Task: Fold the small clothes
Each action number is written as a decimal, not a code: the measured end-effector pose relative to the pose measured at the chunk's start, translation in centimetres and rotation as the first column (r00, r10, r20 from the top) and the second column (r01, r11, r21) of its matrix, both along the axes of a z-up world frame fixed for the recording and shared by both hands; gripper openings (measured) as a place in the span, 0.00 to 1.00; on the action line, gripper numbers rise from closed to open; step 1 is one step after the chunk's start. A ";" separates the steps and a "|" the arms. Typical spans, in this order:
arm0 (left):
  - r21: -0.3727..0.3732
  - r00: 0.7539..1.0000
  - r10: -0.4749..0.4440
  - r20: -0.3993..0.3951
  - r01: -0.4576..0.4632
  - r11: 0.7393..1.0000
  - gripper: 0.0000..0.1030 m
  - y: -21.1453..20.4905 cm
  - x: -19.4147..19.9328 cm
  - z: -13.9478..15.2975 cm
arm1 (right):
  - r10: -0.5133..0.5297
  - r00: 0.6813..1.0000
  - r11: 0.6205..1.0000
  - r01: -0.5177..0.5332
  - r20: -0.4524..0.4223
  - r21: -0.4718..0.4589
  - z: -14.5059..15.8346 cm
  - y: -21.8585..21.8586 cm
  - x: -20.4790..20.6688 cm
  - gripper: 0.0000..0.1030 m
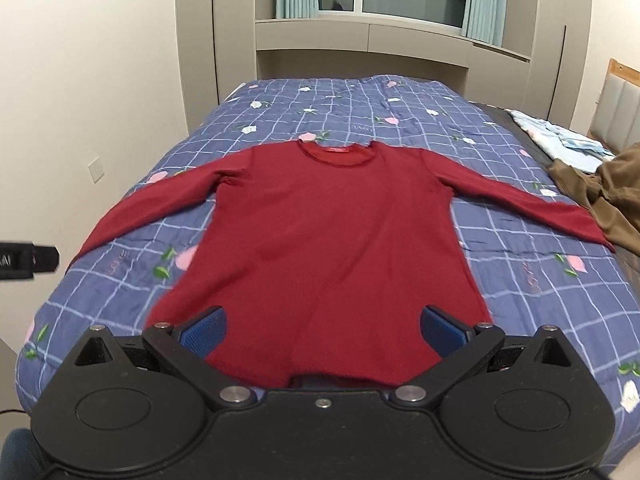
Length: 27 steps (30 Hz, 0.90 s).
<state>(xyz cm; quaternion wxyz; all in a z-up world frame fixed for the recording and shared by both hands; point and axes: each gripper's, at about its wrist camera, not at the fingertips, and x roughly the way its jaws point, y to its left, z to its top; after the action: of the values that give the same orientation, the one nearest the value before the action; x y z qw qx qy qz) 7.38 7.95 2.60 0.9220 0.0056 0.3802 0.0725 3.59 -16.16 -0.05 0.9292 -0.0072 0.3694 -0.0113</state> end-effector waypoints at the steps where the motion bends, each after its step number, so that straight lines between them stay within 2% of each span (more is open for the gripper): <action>1: -0.006 1.000 0.002 0.008 -0.002 1.000 1.00 0.7 0.6 0.0 | 0.002 1.000 1.000 -0.002 -0.003 0.001 -0.1 0.5 0.6 1.00; 5: -0.041 0.999 0.009 0.039 -0.007 0.999 1.00 4.0 3.2 -0.3 | 0.030 1.000 1.000 -0.030 -0.007 -0.001 -0.6 2.9 3.2 1.00; 10: -0.069 0.997 0.008 0.074 -0.003 0.998 1.00 9.0 6.0 -0.8 | 0.068 0.996 0.997 -0.070 0.055 0.037 -1.4 6.8 6.4 1.00; 14: -0.102 0.999 0.027 0.044 -0.023 0.995 1.00 13.0 8.1 -0.7 | 0.089 0.994 0.993 -0.092 0.058 0.070 -1.3 10.7 9.4 1.00; 18: -0.104 0.999 0.051 0.000 -0.051 0.993 1.00 16.1 10.0 0.5 | 0.114 0.992 0.990 -0.118 0.054 0.075 0.3 13.9 11.2 1.00; 22: -0.101 0.998 0.043 -0.042 -0.048 0.994 1.00 17.5 11.4 4.3 | 0.098 0.993 0.990 -0.103 0.059 0.092 4.0 15.4 11.9 1.00; 27: -0.077 0.999 -0.032 -0.040 0.029 0.997 1.00 16.3 13.5 14.0 | -0.020 0.995 0.992 0.007 0.098 0.129 12.0 14.0 11.8 1.00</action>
<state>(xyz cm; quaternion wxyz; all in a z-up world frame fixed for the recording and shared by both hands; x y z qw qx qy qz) 20.93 24.21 16.56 0.9145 -0.0223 0.4016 0.0437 15.39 -2.16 11.95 0.9448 0.0558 0.3227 0.0060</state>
